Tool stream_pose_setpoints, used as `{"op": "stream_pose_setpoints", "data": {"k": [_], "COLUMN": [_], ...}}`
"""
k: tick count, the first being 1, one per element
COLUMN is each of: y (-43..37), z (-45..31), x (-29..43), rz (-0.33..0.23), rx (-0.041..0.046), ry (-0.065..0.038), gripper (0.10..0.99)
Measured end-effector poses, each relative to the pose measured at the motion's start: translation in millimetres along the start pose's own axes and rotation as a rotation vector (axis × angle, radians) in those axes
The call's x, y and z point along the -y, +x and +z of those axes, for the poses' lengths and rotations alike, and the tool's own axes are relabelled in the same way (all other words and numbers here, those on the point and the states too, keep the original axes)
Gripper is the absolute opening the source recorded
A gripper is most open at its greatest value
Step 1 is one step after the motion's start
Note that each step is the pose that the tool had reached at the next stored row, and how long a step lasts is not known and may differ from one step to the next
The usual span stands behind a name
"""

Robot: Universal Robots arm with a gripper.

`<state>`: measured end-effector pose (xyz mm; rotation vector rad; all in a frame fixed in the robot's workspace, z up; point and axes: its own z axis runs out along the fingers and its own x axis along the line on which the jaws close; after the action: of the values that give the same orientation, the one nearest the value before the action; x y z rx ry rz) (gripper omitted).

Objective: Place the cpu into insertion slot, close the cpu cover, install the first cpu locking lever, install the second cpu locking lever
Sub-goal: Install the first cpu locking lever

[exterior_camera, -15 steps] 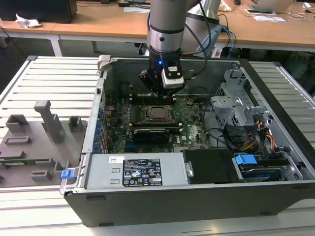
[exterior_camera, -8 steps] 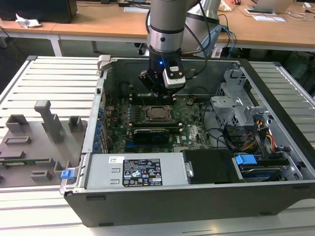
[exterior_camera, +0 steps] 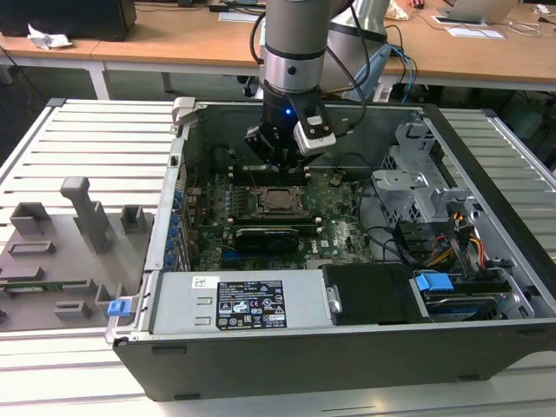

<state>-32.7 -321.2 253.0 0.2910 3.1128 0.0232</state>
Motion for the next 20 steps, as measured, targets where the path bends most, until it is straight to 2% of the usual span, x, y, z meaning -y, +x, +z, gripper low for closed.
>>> {"op": "stream_pose_setpoints", "data": {"k": [6, 15, 20], "y": [0.0, 0.0, 0.0], "z": [0.0, 0.1, 0.1], "x": [0.0, 0.0, 0.0], "rz": [-0.064, -0.127, -0.189], "rx": [-0.001, -0.0021, -0.0031], "ry": [-0.001, -0.002, -0.003], "gripper": [0.106, 0.106, 0.106]}}
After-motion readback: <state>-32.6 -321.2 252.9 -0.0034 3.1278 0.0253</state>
